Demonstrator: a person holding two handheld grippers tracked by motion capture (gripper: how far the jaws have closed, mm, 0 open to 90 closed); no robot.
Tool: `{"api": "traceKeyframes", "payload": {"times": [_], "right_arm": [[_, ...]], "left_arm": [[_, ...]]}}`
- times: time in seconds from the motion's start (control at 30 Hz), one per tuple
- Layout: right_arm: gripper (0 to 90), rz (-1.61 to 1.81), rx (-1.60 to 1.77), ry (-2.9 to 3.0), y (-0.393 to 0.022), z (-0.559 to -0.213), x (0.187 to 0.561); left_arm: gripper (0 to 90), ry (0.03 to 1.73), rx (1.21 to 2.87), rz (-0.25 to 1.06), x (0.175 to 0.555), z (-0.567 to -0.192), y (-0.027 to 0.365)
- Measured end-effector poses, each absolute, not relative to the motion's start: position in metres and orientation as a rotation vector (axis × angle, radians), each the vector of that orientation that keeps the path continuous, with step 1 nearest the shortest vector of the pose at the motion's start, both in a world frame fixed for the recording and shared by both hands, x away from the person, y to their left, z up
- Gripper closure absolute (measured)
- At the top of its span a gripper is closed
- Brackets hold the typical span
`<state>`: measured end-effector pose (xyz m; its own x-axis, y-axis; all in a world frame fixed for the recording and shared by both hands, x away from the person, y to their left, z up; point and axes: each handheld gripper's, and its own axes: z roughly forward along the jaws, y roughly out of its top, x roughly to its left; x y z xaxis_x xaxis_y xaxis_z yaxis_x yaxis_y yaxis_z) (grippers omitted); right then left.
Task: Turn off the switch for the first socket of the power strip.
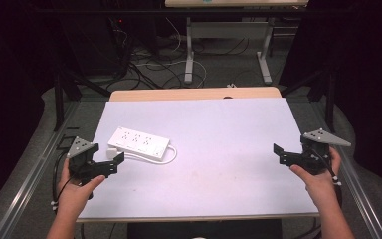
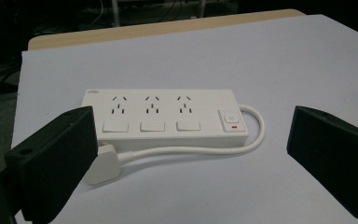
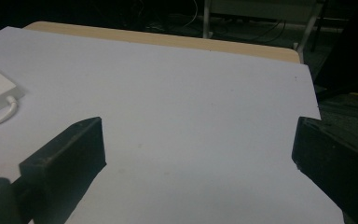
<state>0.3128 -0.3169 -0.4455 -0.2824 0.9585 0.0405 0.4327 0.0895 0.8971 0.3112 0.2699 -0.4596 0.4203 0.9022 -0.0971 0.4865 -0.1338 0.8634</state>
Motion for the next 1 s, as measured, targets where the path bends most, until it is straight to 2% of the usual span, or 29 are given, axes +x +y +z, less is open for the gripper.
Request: {"api": "traceKeyframes", "payload": {"times": [0.6, 0.77, 1.0], "right_arm": [[3.9, 1.137, 1.365, 1.808, -0.313, -0.449, 0.314], [4.2, 1.14, 1.364, 1.814, -0.311, -0.45, 0.315], [4.6, 1.143, 1.362, 1.81, -0.312, -0.449, 0.315]], "left_arm": [[4.7, 1.206, 1.76, 0.593, 0.31, -0.451, 0.267], [15.1, 1.221, 1.747, 0.621, 0.316, -0.44, 0.263], [18.0, 1.193, 1.768, 0.647, 0.327, -0.432, 0.257]]}}
